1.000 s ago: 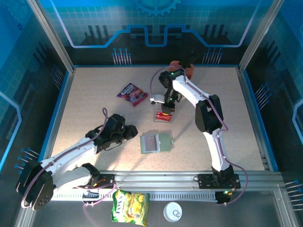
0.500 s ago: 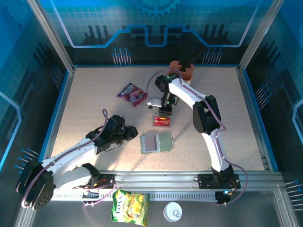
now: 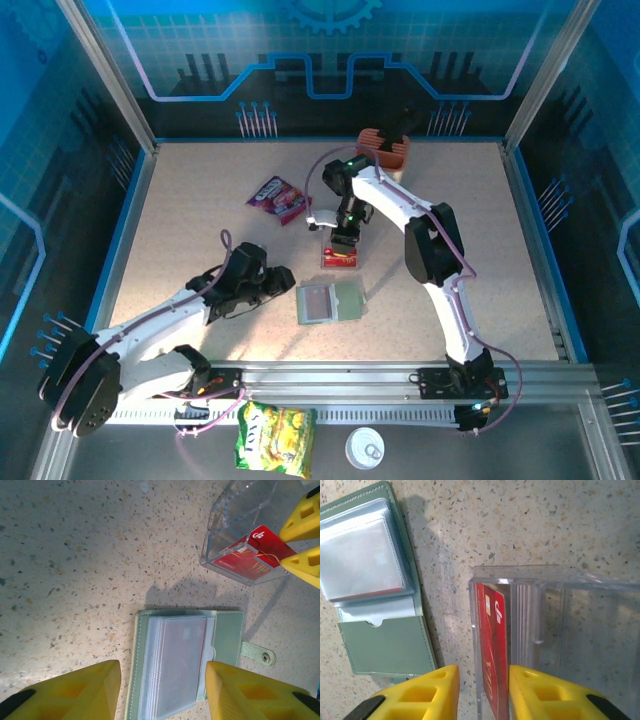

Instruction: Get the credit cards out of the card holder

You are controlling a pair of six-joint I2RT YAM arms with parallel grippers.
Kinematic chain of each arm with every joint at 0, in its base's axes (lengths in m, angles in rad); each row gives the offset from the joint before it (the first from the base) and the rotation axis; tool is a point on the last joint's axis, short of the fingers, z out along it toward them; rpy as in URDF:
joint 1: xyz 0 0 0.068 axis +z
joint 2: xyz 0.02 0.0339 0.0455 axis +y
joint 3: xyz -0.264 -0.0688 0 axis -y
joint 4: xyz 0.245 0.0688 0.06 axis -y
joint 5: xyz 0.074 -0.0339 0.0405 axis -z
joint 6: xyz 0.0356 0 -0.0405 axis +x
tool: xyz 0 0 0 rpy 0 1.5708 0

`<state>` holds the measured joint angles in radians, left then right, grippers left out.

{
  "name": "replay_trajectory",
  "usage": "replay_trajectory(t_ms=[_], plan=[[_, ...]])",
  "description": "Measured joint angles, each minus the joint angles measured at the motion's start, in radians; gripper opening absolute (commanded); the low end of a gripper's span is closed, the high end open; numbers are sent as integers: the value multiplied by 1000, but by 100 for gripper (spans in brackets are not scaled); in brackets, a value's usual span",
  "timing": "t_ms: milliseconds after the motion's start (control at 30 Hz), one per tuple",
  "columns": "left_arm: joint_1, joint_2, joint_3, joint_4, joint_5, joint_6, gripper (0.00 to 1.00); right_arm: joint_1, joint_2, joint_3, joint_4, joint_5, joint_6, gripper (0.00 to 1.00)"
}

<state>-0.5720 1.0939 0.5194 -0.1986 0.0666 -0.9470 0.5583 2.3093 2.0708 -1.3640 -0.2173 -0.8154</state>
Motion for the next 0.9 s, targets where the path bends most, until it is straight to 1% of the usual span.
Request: replay_trajectory(t_ms=[100, 200, 400, 500, 600, 700, 733, 800, 867, 900], plan=[[0, 28, 0, 19, 14, 0, 47, 0, -40, -7, 12, 8, 39, 35], [0, 58, 0, 35, 27, 0, 47, 2, -115, -43, 43, 8, 80, 36], [0, 117, 0, 77, 55, 0, 44, 24, -288, -193, 167, -11, 231, 37], [0, 143, 0, 92, 64, -1, 43, 45, -379, -330, 282, -33, 353, 37], [-2, 166, 1, 109, 74, -8, 40, 69, -467, -494, 429, -37, 518, 30], [-13, 189, 1, 128, 85, -18, 37, 82, -543, -648, 583, -38, 701, 27], [-21, 195, 1, 132, 88, -20, 36, 82, -568, -697, 632, -39, 765, 26], [-42, 200, 1, 137, 89, -24, 29, 84, -605, -769, 703, -42, 869, 25], [-62, 200, 1, 140, 89, -29, 19, 91, -637, -819, 752, -43, 958, 24], [-69, 200, 1, 142, 89, -37, 16, 98, -649, -835, 766, -40, 992, 24]])
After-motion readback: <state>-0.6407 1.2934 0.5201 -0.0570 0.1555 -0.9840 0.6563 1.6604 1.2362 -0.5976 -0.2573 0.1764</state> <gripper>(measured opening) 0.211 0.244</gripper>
